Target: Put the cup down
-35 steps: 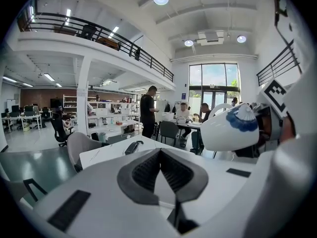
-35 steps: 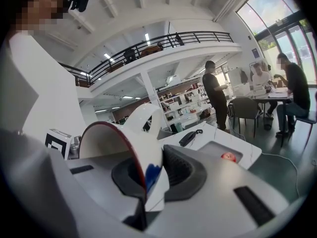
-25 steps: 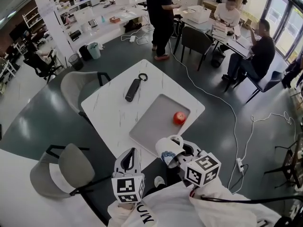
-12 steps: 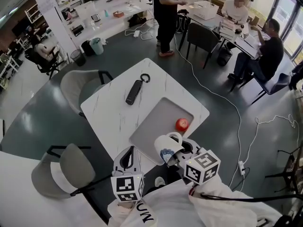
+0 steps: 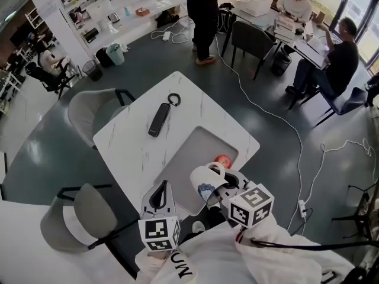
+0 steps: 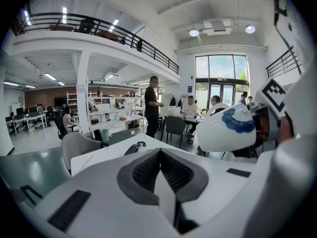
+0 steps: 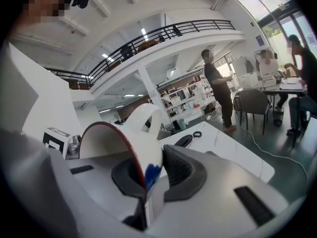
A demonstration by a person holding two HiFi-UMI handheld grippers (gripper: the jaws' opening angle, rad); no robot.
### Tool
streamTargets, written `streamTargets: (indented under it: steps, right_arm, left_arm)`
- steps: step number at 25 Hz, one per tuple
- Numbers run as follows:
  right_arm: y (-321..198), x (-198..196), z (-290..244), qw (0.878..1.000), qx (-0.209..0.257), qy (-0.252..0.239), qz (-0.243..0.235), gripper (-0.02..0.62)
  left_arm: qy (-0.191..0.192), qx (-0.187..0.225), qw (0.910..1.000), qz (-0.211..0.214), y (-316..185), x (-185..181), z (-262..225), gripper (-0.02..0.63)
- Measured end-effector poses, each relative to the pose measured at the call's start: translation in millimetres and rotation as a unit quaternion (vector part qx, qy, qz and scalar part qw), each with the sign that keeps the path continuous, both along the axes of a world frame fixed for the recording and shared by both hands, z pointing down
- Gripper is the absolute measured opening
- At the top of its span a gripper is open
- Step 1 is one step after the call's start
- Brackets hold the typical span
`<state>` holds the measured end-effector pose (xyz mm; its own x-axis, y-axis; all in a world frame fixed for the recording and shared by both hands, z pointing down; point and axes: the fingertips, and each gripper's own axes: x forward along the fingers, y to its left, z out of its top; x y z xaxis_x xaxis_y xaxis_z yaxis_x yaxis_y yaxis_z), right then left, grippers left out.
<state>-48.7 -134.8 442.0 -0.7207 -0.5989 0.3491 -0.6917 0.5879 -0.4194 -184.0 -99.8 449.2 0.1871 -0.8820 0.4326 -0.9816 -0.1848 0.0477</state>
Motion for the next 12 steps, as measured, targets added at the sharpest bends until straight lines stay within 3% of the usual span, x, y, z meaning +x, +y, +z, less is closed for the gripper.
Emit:
streamTargets:
  steps: [12]
  right_arm:
    - [-43.8,30.1,9.6,1.0,-0.009,0.0,0.001,0.034]
  left_arm:
    - [-0.004,-0.012,0.9999,0.007,-43.0,32.0,8.6,0.011]
